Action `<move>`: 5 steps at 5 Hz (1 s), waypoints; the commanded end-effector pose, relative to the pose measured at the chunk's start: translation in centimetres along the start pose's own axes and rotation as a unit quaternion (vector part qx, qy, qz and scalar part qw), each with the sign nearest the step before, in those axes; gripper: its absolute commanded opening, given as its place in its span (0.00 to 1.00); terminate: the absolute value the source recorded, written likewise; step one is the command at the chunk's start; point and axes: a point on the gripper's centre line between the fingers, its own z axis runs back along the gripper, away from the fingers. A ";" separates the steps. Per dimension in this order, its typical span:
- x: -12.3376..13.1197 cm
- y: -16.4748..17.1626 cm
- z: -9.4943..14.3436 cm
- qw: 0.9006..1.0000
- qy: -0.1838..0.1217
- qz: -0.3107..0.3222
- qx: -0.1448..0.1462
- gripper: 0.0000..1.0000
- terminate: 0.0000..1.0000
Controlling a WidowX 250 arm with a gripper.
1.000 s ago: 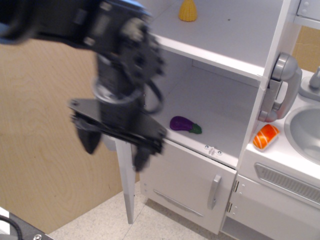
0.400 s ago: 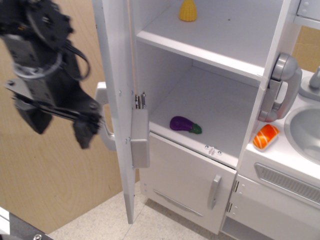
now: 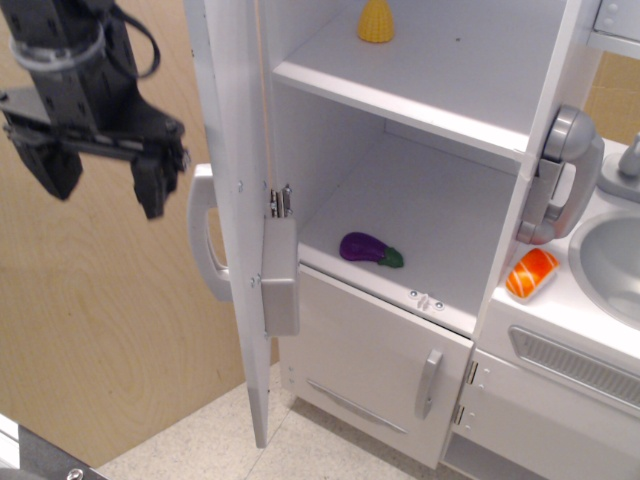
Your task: Close fridge
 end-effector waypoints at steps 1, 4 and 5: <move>4.2 -0.6 1.0 0.999 -0.018 0.042 0.008 1.00 0.00; 7.6 -5.9 -0.2 1.000 -0.023 -0.001 0.001 1.00 0.00; 9.4 -7.2 -0.1 1.000 -0.022 0.004 -0.010 1.00 0.00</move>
